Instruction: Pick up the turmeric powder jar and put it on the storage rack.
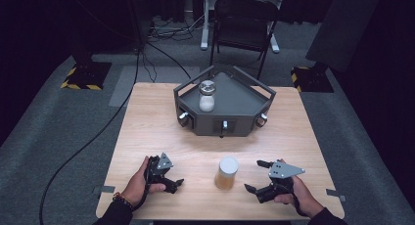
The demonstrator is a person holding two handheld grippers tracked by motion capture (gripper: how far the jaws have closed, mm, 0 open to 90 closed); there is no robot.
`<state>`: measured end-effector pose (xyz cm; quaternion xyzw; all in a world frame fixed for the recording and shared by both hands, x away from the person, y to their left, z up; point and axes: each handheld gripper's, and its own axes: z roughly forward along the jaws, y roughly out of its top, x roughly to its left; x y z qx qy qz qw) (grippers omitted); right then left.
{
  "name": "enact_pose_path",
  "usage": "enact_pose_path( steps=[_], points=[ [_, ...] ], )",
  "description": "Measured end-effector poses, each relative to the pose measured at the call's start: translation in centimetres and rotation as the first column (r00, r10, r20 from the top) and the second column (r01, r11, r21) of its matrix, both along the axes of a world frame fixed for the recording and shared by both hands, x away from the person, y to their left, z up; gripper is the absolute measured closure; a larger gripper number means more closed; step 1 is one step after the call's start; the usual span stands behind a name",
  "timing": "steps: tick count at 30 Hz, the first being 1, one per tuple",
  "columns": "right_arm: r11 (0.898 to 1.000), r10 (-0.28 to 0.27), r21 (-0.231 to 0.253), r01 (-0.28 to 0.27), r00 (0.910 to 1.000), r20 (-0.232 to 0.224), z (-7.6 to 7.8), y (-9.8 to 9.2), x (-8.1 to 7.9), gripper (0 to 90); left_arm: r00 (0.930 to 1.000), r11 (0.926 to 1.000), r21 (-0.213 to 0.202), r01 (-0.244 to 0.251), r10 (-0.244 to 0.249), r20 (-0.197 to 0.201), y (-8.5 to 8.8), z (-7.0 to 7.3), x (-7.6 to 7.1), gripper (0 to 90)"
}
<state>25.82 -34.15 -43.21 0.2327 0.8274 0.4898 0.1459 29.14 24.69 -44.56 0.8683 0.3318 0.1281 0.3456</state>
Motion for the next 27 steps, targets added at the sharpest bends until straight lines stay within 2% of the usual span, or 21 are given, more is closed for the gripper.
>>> enact_pose_path(
  steps=[11,27],
  points=[
    [0.999,0.043,-0.006,-0.043,0.9991,0.000,-0.1,1.8,0.5,1.9,1.0000,1.0000,0.000,0.000,0.000,0.000,0.0,0.0,0.0,0.0],
    [0.998,0.061,0.008,-0.061,0.9982,-0.002,-0.4,3.4,1.2,2.2,1.0000,1.0000,0.000,0.000,0.000,0.000,0.0,0.0,0.0,0.0]
  ],
)
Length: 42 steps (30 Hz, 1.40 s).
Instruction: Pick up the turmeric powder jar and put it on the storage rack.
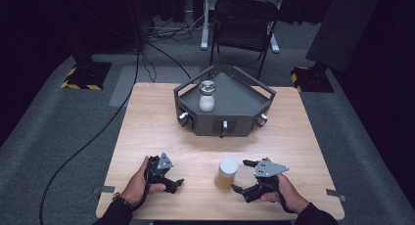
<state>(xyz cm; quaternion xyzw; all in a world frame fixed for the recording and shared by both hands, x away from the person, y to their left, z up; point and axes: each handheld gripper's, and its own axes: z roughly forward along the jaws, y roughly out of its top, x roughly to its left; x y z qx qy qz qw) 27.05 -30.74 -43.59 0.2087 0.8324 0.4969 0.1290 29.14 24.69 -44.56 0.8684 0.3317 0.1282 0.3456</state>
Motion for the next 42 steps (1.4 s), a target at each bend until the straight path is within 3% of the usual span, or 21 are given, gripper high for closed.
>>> enact_pose_path(
  steps=[6,16,21,28,40,42],
  points=[
    [1.000,0.014,-0.007,-0.014,0.9999,0.000,-0.4,1.0,0.1,3.2,1.0000,1.0000,0.000,0.000,0.000,0.000,0.0,0.0,0.0,0.0],
    [0.999,0.014,0.031,-0.014,0.9999,0.004,-0.9,1.9,0.0,12.7,1.0000,1.0000,0.000,0.000,0.000,0.000,0.0,0.0,0.0,0.0],
    [0.997,0.006,0.073,-0.006,1.0000,-0.006,-1.1,2.0,0.2,17.4,1.0000,1.0000,0.000,0.000,0.000,0.000,0.0,0.0,0.0,0.0],
    [0.996,-0.037,0.077,0.036,0.9992,0.013,-1.6,2.9,-0.2,30.1,1.0000,1.0000,0.000,0.000,0.000,0.000,0.0,0.0,0.0,0.0],
    [0.996,-0.056,0.077,0.053,0.9976,0.040,-1.7,3.2,-0.8,32.3,1.0000,1.0000,0.000,0.003,-0.003,0.000,0.0,0.0,0.0,0.0],
    [0.994,-0.084,0.078,0.080,0.9951,0.051,-1.8,3.5,-1.4,32.4,1.0000,1.0000,0.001,0.004,-0.004,0.000,0.1,0.0,0.0,0.0]
  ],
)
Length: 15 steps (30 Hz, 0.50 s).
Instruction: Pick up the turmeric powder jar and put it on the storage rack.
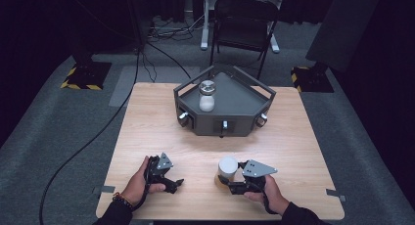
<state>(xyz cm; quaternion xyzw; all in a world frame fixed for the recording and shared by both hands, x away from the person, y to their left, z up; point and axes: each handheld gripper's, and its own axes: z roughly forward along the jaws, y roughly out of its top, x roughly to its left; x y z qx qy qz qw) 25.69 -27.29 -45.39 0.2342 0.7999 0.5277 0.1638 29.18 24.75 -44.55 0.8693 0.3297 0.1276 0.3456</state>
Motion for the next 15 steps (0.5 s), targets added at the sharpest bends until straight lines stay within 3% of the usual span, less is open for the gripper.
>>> enact_pose_path(
  steps=[15],
  points=[
    [0.999,-0.046,0.020,0.045,0.9986,0.026,1.0,-0.7,-0.9,32.6,1.0000,1.0000,-0.001,0.001,-0.001,0.000,0.0,0.0,0.0,0.0]
  ],
)
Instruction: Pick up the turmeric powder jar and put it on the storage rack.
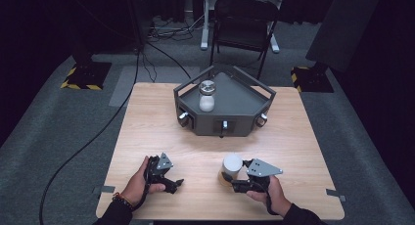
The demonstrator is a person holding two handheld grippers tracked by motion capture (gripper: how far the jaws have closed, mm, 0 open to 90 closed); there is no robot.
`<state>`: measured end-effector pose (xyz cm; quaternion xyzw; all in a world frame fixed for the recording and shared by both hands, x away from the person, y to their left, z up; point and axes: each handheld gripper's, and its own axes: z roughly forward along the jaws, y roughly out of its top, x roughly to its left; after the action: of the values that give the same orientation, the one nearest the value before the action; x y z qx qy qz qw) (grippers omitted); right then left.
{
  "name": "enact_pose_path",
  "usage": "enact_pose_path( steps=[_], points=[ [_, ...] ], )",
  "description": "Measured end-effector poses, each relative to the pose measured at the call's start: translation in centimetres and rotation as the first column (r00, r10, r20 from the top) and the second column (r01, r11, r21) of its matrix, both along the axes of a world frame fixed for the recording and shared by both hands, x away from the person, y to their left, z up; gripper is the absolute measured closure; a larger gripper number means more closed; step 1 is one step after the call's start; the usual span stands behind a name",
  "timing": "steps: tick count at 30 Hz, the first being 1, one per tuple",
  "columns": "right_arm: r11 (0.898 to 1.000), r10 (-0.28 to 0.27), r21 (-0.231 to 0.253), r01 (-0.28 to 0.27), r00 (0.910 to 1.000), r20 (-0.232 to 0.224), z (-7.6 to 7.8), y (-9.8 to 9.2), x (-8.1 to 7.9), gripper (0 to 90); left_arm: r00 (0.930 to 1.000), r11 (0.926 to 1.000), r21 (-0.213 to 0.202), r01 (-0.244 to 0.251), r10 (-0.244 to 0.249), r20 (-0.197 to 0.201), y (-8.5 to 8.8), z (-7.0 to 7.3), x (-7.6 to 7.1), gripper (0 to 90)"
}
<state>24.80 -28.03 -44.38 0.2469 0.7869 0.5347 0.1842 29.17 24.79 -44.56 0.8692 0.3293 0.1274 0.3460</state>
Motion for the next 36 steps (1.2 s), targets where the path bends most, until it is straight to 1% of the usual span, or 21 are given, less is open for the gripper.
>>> enact_pose_path(
  steps=[3,7,9,11,16,22,25,27,30,32,36],
  points=[
    [1.000,-0.014,0.006,0.014,0.9999,0.009,0.3,-0.2,-0.1,32.6,1.0000,1.0000,0.000,0.000,0.000,0.000,0.0,0.0,0.0,0.0],
    [0.999,-0.049,-0.009,0.049,0.9981,0.039,0.9,-0.2,-0.5,32.6,1.0000,1.0000,0.000,0.000,0.000,0.000,0.0,0.0,0.0,0.0],
    [0.998,-0.060,0.000,0.060,0.9976,0.035,1.1,-0.4,-0.5,32.6,1.0000,1.0000,0.000,0.000,0.000,-0.001,0.0,0.0,0.0,0.0],
    [0.998,-0.069,-0.001,0.069,0.9967,0.041,1.3,-0.5,-0.5,32.6,1.0000,1.0000,0.000,0.000,0.000,0.000,0.0,0.0,0.0,0.0],
    [0.996,-0.094,0.015,0.093,0.9945,0.047,1.9,-0.9,-0.6,32.7,1.0000,1.0000,0.000,0.000,0.000,-0.001,0.0,0.0,0.0,0.0],
    [0.990,-0.141,0.025,0.140,0.9883,0.058,2.7,-1.3,-0.7,32.7,1.0000,1.0000,0.000,0.000,0.000,0.000,0.0,0.0,0.0,0.0],
    [0.987,-0.158,0.022,0.157,0.9849,0.070,3.1,-1.5,-0.7,32.7,1.0000,1.0000,0.001,0.000,0.000,0.000,0.0,0.0,0.0,0.0],
    [0.985,-0.174,0.009,0.173,0.9817,0.079,3.6,-1.5,-0.8,32.8,1.0000,1.0000,0.000,0.000,0.000,0.000,0.0,0.0,0.0,0.0],
    [0.982,-0.190,0.021,0.189,0.9794,0.070,4.1,-1.7,-0.7,32.8,1.0000,1.0000,0.000,0.000,0.000,0.000,0.0,0.0,0.0,0.0],
    [0.979,-0.203,0.018,0.203,0.9757,0.082,4.3,-1.7,-0.8,32.8,1.0000,1.0000,0.001,0.001,-0.001,0.000,0.0,0.0,0.0,0.0],
    [0.974,-0.225,0.031,0.223,0.9706,0.085,4.9,-1.8,-0.7,32.8,1.0000,1.0000,0.000,0.001,-0.001,0.000,0.0,0.0,0.0,0.0]
  ],
)
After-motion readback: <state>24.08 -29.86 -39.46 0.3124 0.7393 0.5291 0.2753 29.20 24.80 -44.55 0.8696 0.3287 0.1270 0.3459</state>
